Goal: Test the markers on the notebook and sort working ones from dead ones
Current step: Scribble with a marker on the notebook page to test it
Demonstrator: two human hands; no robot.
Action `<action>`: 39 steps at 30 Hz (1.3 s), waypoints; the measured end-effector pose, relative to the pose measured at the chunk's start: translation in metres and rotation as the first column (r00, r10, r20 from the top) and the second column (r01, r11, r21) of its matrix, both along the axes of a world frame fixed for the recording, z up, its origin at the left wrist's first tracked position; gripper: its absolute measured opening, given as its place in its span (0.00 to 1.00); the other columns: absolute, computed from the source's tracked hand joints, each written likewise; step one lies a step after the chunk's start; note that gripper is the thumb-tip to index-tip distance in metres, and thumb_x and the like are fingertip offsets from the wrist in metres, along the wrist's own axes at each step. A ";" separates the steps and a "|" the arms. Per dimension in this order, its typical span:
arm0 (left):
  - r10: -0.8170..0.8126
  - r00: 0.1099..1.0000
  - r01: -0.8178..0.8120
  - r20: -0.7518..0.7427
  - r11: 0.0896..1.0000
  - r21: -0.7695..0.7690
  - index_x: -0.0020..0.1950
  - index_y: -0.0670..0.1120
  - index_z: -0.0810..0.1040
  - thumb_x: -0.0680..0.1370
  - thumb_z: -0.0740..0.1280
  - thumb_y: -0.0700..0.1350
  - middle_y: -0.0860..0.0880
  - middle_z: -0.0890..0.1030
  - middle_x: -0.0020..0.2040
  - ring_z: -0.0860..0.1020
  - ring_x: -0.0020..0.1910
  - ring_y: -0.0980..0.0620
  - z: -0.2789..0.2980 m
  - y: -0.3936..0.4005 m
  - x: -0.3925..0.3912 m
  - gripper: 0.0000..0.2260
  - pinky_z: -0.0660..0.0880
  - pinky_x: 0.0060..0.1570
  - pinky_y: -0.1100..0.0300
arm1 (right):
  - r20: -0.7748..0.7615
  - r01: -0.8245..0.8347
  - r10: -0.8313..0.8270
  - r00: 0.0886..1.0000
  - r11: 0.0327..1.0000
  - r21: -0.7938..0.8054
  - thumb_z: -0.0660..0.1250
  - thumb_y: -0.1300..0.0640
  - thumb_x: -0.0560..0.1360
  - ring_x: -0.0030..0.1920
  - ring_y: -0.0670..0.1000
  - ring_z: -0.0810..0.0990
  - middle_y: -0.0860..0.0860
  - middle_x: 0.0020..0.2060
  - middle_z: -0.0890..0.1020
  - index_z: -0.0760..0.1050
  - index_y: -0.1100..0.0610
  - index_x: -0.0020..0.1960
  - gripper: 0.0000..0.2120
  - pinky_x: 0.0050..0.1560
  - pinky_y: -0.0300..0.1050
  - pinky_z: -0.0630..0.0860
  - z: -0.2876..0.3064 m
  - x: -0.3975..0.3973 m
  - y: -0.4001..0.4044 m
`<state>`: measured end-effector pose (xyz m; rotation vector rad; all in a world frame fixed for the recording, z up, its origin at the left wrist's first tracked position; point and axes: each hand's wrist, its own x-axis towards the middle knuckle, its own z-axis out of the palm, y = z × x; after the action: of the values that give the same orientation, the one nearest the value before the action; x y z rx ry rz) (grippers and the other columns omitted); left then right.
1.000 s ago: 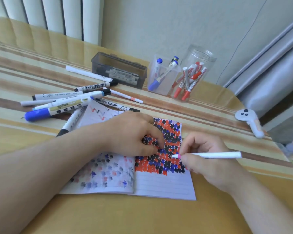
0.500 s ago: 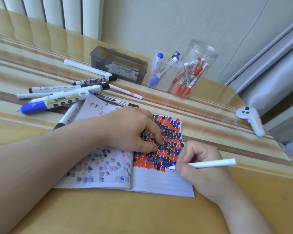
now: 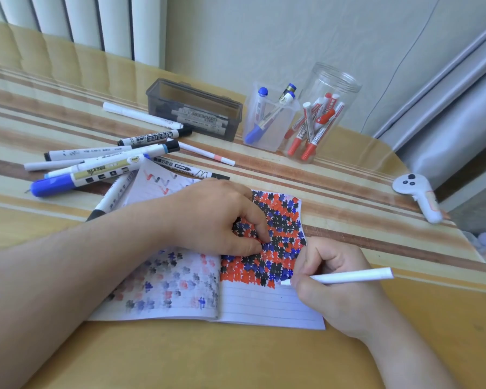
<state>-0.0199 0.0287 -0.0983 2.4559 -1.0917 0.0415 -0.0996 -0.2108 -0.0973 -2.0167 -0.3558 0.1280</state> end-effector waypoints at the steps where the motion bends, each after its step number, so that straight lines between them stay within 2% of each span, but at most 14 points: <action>1: -0.002 1.000 0.002 -0.001 1.000 -0.004 0.57 0.69 0.81 0.75 0.69 0.65 0.61 0.74 0.44 0.72 0.46 0.63 0.000 0.000 0.000 0.12 0.67 0.45 0.64 | -0.009 -0.009 0.009 1.000 1.000 0.006 0.70 0.56 0.63 0.31 0.51 0.71 0.57 0.31 0.78 0.70 0.49 0.30 0.09 0.30 0.45 0.67 0.000 0.000 0.000; 4: 0.000 1.000 0.000 0.003 1.000 -0.010 0.57 0.69 0.81 0.74 0.69 0.66 0.61 0.74 0.43 0.72 0.46 0.63 -0.001 0.000 0.000 0.12 0.65 0.44 0.66 | 0.002 -0.007 0.007 1.000 0.998 -0.067 0.71 0.57 0.63 0.30 0.50 0.71 0.54 0.30 0.78 0.71 0.48 0.29 0.10 0.28 0.47 0.67 0.000 0.000 0.000; 6: -0.001 1.000 0.001 0.006 1.000 -0.010 0.57 0.69 0.81 0.75 0.69 0.65 0.61 0.74 0.43 0.72 0.46 0.63 -0.001 0.000 0.000 0.12 0.64 0.44 0.69 | 0.020 0.007 -0.005 1.000 0.995 -0.097 0.69 0.54 0.62 0.30 0.51 0.70 0.56 0.30 0.76 0.69 0.49 0.29 0.09 0.28 0.52 0.66 0.000 -0.001 0.001; 8: 0.000 1.000 0.000 0.003 1.000 -0.003 0.57 0.69 0.81 0.75 0.69 0.66 0.61 0.74 0.43 0.73 0.46 0.62 -0.001 0.000 0.000 0.12 0.65 0.44 0.67 | 0.036 0.013 -0.010 0.999 0.994 -0.108 0.68 0.53 0.61 0.30 0.53 0.69 0.57 0.29 0.74 0.68 0.49 0.29 0.08 0.27 0.54 0.65 -0.001 0.000 0.001; 11: 0.005 1.000 -0.005 -0.002 1.000 -0.002 0.58 0.69 0.81 0.74 0.69 0.66 0.62 0.74 0.44 0.73 0.47 0.62 -0.001 0.000 0.000 0.13 0.67 0.45 0.63 | 0.019 0.014 -0.013 1.000 0.998 -0.068 0.68 0.53 0.61 0.30 0.52 0.69 0.56 0.29 0.75 0.68 0.50 0.29 0.08 0.28 0.52 0.65 -0.002 0.001 0.000; 15: 0.007 1.000 -0.007 -0.002 1.000 0.005 0.58 0.69 0.81 0.75 0.69 0.66 0.61 0.74 0.44 0.73 0.47 0.63 0.000 0.000 0.000 0.12 0.67 0.45 0.64 | -0.014 0.020 -0.020 1.000 1.000 0.000 0.69 0.54 0.62 0.31 0.52 0.71 0.57 0.30 0.77 0.70 0.50 0.29 0.08 0.30 0.47 0.66 -0.002 0.002 0.000; 22: 0.003 1.000 -0.003 -0.005 1.000 0.013 0.58 0.69 0.81 0.75 0.68 0.66 0.61 0.74 0.44 0.73 0.46 0.62 0.001 0.000 0.001 0.12 0.68 0.45 0.62 | 0.005 0.005 -0.005 1.000 0.998 -0.061 0.68 0.53 0.61 0.31 0.57 0.73 0.57 0.30 0.78 0.70 0.50 0.29 0.07 0.28 0.53 0.69 -0.002 0.001 0.000; 26: 0.004 1.000 -0.004 -0.006 1.000 0.020 0.58 0.69 0.81 0.76 0.68 0.65 0.61 0.73 0.43 0.72 0.45 0.64 0.001 0.000 0.000 0.12 0.64 0.43 0.67 | -0.012 0.045 -0.045 0.999 0.999 -0.019 0.69 0.53 0.62 0.31 0.51 0.70 0.53 0.30 0.76 0.69 0.49 0.30 0.08 0.30 0.49 0.66 -0.003 0.003 -0.002; 28: 0.018 1.000 -0.017 -0.023 0.999 0.038 0.60 0.68 0.80 0.78 0.64 0.62 0.61 0.73 0.44 0.72 0.46 0.63 0.002 -0.001 -0.001 0.12 0.65 0.46 0.64 | -0.018 0.026 -0.027 0.999 0.999 -0.041 0.68 0.53 0.61 0.31 0.51 0.69 0.54 0.29 0.75 0.68 0.49 0.29 0.08 0.29 0.51 0.65 -0.003 0.002 -0.002; 30: 0.038 0.996 -0.037 -0.075 0.999 0.022 0.63 0.66 0.79 0.81 0.61 0.53 0.60 0.76 0.48 0.73 0.50 0.61 0.004 0.000 -0.002 0.14 0.68 0.52 0.60 | -0.031 -0.001 -0.001 1.000 0.999 -0.053 0.68 0.53 0.60 0.30 0.53 0.70 0.56 0.29 0.75 0.68 0.50 0.29 0.08 0.28 0.55 0.67 -0.002 0.002 -0.002; 32: 0.059 0.990 -0.062 -0.132 0.998 -0.017 0.67 0.63 0.75 0.83 0.58 0.41 0.57 0.78 0.52 0.74 0.51 0.59 0.004 0.002 -0.001 0.20 0.69 0.55 0.60 | -0.031 -0.006 0.005 1.000 1.000 -0.013 0.68 0.54 0.61 0.31 0.53 0.71 0.58 0.29 0.75 0.69 0.51 0.29 0.08 0.29 0.55 0.67 -0.001 0.002 -0.003; 34: 0.099 0.984 -0.108 -0.151 0.993 -0.053 0.71 0.61 0.68 0.83 0.56 0.36 0.58 0.80 0.50 0.76 0.48 0.60 0.003 0.003 0.000 0.23 0.70 0.49 0.64 | -0.026 0.000 0.002 1.000 0.995 0.096 0.69 0.56 0.62 0.31 0.52 0.70 0.58 0.29 0.74 0.69 0.51 0.30 0.09 0.30 0.47 0.67 0.001 0.003 -0.003; 37: 0.120 0.971 -0.154 -0.206 0.975 -0.159 0.69 0.57 0.66 0.85 0.60 0.41 0.62 0.84 0.50 0.78 0.49 0.65 0.005 0.003 0.002 0.16 0.71 0.48 0.71 | -0.056 0.057 -0.043 0.997 0.964 0.260 0.74 0.64 0.66 0.27 0.48 0.69 0.54 0.28 0.72 0.73 0.51 0.33 0.13 0.29 0.37 0.67 0.002 0.007 -0.004; 39: 0.095 0.969 -0.139 -0.228 0.973 -0.185 0.64 0.54 0.71 0.84 0.65 0.44 0.63 0.85 0.51 0.80 0.51 0.67 0.008 0.003 0.003 0.10 0.74 0.52 0.69 | -0.100 0.083 -0.051 0.994 0.934 0.348 0.79 0.61 0.66 0.26 0.45 0.69 0.50 0.29 0.74 0.77 0.51 0.36 0.12 0.27 0.35 0.66 0.003 0.009 -0.005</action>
<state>-0.0168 0.0319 -0.0907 2.2787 -0.8056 -0.0765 -0.0911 -0.2159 -0.0947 -1.6594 -0.2337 0.1033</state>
